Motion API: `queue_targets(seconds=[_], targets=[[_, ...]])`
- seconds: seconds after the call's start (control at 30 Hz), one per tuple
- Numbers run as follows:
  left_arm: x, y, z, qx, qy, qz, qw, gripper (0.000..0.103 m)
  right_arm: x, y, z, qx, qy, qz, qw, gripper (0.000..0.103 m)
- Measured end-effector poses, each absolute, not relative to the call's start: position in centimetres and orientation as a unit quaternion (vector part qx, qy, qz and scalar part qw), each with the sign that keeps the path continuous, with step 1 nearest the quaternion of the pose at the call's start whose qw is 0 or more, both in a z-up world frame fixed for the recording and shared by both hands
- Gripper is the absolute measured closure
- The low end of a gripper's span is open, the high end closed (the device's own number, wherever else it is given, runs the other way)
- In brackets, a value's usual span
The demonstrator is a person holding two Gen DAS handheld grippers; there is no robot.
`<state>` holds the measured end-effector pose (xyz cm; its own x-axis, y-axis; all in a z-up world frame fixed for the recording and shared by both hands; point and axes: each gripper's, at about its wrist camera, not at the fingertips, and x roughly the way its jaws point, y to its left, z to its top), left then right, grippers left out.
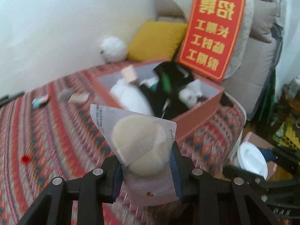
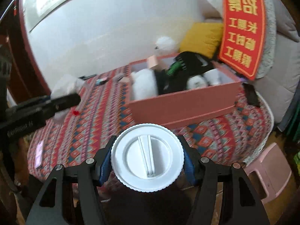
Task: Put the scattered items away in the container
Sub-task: 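Carry the white lid and powder puff into the pink box and release both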
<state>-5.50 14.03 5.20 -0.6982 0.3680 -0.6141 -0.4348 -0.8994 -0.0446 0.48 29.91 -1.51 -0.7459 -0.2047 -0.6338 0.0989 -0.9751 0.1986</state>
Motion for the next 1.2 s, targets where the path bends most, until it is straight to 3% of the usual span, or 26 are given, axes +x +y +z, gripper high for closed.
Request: queue_targets(seconds=[0.3, 0.57, 0.63, 0.67, 0.7, 0.77, 0.8, 0.87, 1.2], targets=[[-16.1, 21.3, 7.2, -0.313, 0.065, 0.917, 0.237, 0.065, -9.2, 37.3, 1.9, 0.310, -0.080, -0.947, 0.029, 0.037], [-26.4, 24.4, 4.8, -0.340, 0.055, 0.908, 0.237, 0.064, -21.2, 41.5, -0.2, 0.318, -0.093, -0.943, 0.005, 0.037], [-28.4, 24.6, 3.7, -0.349, 0.049, 0.905, 0.237, 0.056, -23.0, 41.8, -1.1, 0.320, -0.090, -0.943, 0.000, 0.037], [-29.2, 24.4, 3.3, -0.353, 0.043, 0.905, 0.235, 0.042, -23.6, 41.8, -1.5, 0.322, -0.087, -0.943, -0.006, 0.036], [-29.9, 24.3, 2.8, -0.357, 0.037, 0.904, 0.232, 0.033, -24.0, 41.9, -2.0, 0.322, -0.084, -0.943, -0.016, 0.025], [-30.1, 23.8, 2.7, -0.352, 0.031, 0.907, 0.228, 0.024, -24.0, 41.7, -2.2, 0.317, -0.079, -0.945, -0.029, 0.007], [-30.1, 23.4, 2.7, -0.348, 0.029, 0.909, 0.226, 0.017, -23.8, 41.6, -2.2, 0.313, -0.076, -0.946, -0.034, 0.005], [-29.8, 22.7, 3.0, -0.338, 0.030, 0.915, 0.219, 0.012, -23.4, 41.5, -2.1, 0.305, -0.071, -0.949, -0.043, 0.004], [-24.0, 15.2, 5.0, -0.325, 0.010, 0.931, 0.169, 0.008, -17.3, 36.5, 1.7, 0.270, -0.063, -0.961, -0.002, 0.002]])
